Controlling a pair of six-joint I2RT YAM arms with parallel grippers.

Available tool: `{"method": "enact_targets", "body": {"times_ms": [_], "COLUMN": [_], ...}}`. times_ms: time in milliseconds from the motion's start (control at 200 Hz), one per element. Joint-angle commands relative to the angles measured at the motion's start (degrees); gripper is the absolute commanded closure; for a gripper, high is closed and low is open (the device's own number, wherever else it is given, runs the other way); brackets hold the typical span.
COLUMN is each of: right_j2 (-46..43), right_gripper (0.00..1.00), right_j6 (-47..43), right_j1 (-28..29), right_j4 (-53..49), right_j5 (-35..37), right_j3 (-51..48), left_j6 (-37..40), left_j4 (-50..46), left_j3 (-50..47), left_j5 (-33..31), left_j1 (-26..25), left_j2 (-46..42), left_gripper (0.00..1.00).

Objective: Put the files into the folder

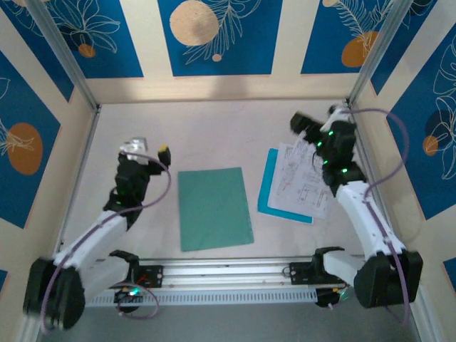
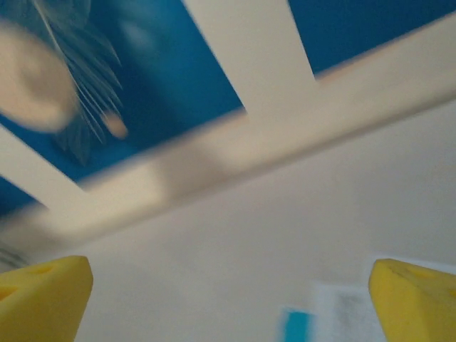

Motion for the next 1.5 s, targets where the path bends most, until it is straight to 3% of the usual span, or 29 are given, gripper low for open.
{"method": "enact_targets", "body": {"times_ms": [0,60,135,260,360,480,570,875,1150,1375,1495], "right_j2": [2.92,5.53,8.29,12.79,16.26,19.06,20.08,23.64,29.14,32.25,34.17], "right_gripper": [0.26,0.35,0.35,0.35,0.34,0.34,0.34,0.34,0.34,0.35,0.36], "right_j6": [18.05,16.28,15.20,18.13,19.74,20.33,20.88,20.56,20.51,20.73,20.22], "right_j1": [-1.41,7.34,20.99,33.50,38.15,40.52,41.64,37.80,36.08,35.19,34.72], "right_j4": [-23.79,-36.66,-45.01,-47.33,-45.33,-39.70,-36.74,-27.77,-26.20,-26.45,-26.65], "right_j5": [-17.99,-8.93,0.36,-1.92,-5.64,-10.37,-10.85,-17.46,-17.79,-17.10,-17.56], "right_j3": [2.95,9.15,13.59,12.02,7.98,3.10,0.61,-5.45,-4.52,-4.19,-3.14], "left_j6": [-24.85,-29.18,-30.51,-34.54,-38.00,-40.66,-40.73,-41.30,-39.92,-38.35,-36.74], "left_j4": [-20.56,-27.77,-44.65,-49.46,-50.51,-47.50,-46.84,-44.26,-48.43,-44.98,-46.96], "left_j3": [4.82,9.11,15.22,13.15,10.77,7.22,5.54,2.54,1.77,1.80,3.56], "left_j5": [16.53,27.03,24.35,19.91,18.47,19.66,18.23,16.01,12.52,13.85,10.33], "left_j1": [0.36,-1.89,-9.61,-20.63,-23.70,-24.14,-24.12,-23.90,-23.91,-23.82,-23.77], "left_j2": [-3.22,1.34,6.03,9.17,12.14,14.22,14.63,16.06,12.95,19.56,21.95], "left_gripper": [0.00,0.00,0.01,0.19,0.35,0.47,0.47,0.47,0.38,0.41,0.44]}}
